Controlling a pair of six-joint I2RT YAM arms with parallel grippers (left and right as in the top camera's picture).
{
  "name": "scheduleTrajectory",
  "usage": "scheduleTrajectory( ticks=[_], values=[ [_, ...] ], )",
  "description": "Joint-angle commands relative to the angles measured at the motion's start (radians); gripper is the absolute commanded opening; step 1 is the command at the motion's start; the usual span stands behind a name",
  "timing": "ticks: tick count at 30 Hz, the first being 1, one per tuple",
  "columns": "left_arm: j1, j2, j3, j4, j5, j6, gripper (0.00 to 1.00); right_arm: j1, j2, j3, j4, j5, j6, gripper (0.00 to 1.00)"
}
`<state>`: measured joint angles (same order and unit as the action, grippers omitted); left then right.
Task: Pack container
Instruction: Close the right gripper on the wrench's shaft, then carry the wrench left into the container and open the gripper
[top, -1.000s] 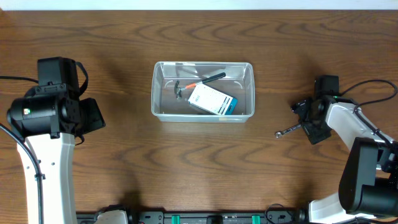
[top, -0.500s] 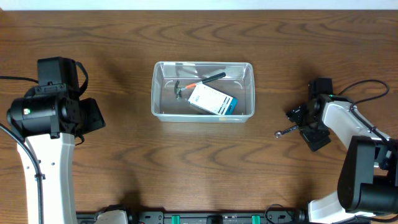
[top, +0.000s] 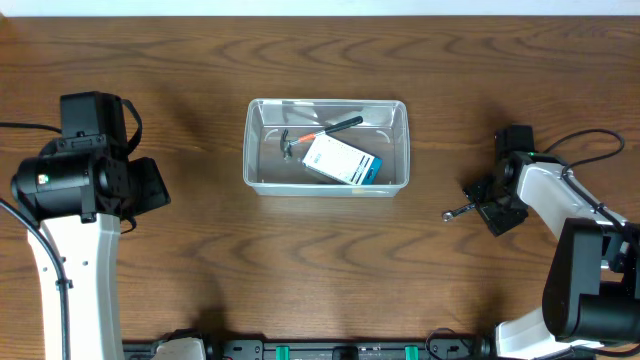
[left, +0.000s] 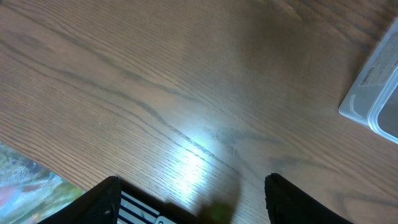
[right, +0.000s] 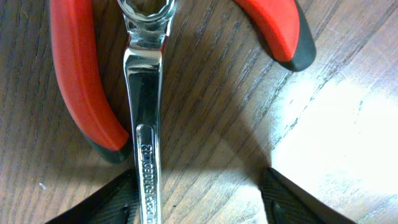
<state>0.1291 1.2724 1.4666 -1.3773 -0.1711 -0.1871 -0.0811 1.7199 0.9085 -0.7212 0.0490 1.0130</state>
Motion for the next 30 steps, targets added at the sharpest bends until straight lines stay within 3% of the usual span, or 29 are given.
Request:
scheduleTrajectory(
  ticks=[1,10,20,25,30],
  values=[
    [0.004,-0.001,0.006,-0.002,0.003,-0.013,0.67,0.010,0.050,-0.040,-0.011,0.006,0.003,0.55],
    [0.004,-0.001,0.006,-0.003,0.003,-0.013,0.67,0.010,0.050,-0.040,-0.011,0.006,0.003,0.21],
    [0.004,-0.001,0.006,-0.002,0.003,-0.013,0.67,0.010,0.050,-0.040,-0.011,0.006,0.000,0.01],
    [0.004,-0.001,0.006,-0.002,0.003,-0.013,0.67,0.011,0.049,-0.034,-0.013,0.006,-0.039,0.01],
    [0.004,-0.001,0.006,-0.002,0.002,-0.013,0.67,0.027,0.035,0.057,-0.069,0.007,-0.214,0.01]
  ],
)
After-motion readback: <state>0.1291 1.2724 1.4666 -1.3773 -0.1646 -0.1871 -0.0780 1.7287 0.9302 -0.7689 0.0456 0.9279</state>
